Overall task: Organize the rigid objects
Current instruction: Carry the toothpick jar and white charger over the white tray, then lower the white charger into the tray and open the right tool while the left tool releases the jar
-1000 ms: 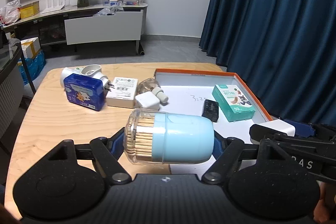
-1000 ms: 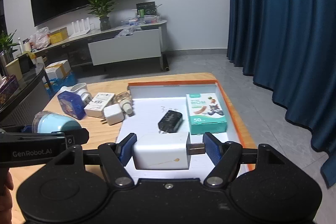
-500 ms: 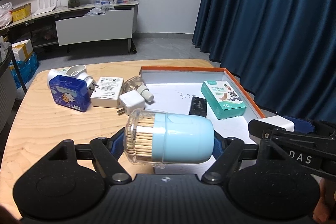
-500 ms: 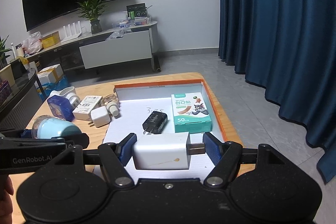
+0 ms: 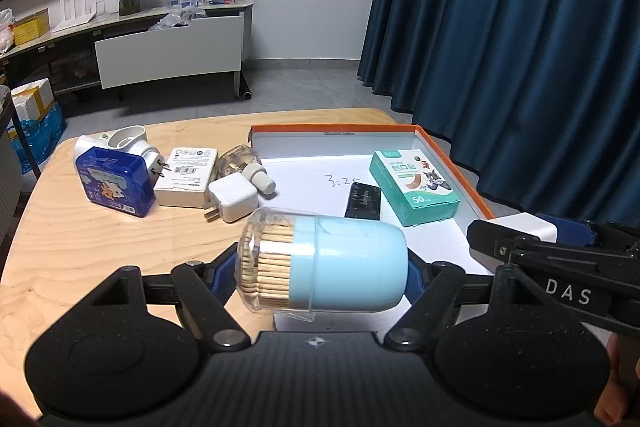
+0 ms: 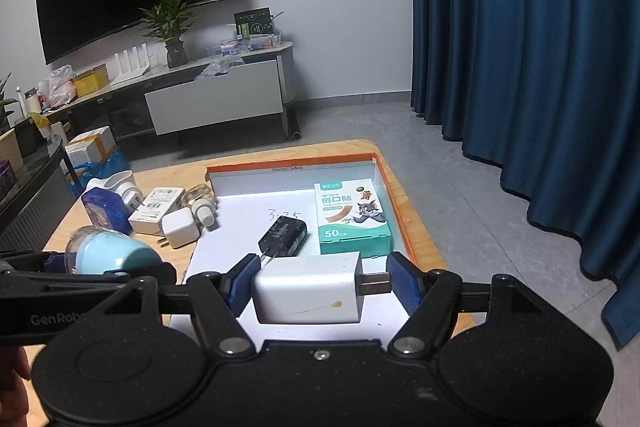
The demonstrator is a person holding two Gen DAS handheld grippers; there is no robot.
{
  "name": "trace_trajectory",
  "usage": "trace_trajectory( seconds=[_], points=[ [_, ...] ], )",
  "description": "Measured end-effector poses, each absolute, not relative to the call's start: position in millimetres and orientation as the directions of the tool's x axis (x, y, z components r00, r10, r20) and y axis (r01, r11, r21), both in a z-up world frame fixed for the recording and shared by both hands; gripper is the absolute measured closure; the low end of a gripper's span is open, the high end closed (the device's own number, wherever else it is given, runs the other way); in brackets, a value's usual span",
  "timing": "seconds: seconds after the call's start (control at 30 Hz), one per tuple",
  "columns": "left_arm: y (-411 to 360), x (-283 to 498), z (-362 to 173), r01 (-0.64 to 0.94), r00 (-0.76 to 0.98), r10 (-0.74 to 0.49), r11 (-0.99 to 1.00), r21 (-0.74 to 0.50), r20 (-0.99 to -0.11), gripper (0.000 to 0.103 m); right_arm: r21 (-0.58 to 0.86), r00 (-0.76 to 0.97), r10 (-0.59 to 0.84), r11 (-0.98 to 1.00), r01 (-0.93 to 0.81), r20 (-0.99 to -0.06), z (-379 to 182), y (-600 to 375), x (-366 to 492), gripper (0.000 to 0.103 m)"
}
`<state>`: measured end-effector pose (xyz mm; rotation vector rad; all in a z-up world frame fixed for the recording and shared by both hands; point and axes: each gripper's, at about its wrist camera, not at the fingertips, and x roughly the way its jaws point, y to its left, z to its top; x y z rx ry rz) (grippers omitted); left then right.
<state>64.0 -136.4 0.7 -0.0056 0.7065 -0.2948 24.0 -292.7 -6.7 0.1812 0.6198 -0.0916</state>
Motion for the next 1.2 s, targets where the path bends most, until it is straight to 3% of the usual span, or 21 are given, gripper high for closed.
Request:
trace_trajectory(
  seconds=[1.2],
  points=[
    [-159.1,82.4,-12.5,0.304,0.692,-0.292,0.947,-0.101,-0.661,0.025,0.130,0.789,-0.042,0.980,0.153,-0.613,-17.6,-315.8,53.8,0.019]
  ],
)
